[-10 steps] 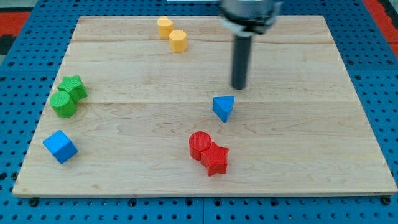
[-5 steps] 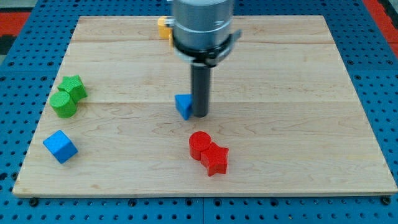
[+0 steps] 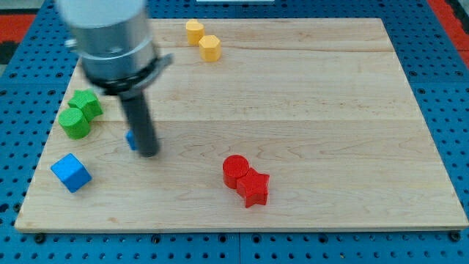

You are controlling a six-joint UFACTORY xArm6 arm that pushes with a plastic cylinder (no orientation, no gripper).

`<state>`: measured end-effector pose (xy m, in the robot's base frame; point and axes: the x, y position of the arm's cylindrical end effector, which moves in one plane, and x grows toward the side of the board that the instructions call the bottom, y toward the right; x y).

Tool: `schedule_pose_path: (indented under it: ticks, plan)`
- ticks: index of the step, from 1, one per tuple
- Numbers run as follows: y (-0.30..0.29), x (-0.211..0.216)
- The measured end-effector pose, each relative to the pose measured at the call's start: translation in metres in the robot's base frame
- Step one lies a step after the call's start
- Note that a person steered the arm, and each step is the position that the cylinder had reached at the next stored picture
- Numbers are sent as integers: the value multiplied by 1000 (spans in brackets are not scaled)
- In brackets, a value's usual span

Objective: Push the triangle to the top right of the cube

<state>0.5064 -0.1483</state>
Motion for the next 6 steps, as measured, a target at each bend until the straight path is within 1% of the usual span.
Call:
schedule_pose_path:
  ticks: [1, 2, 3, 4, 5, 6]
  plan:
    - [44, -26]
    - [16, -74]
    - [-11, -64]
    - [-18, -40]
    - [-27, -41]
    - [21, -63]
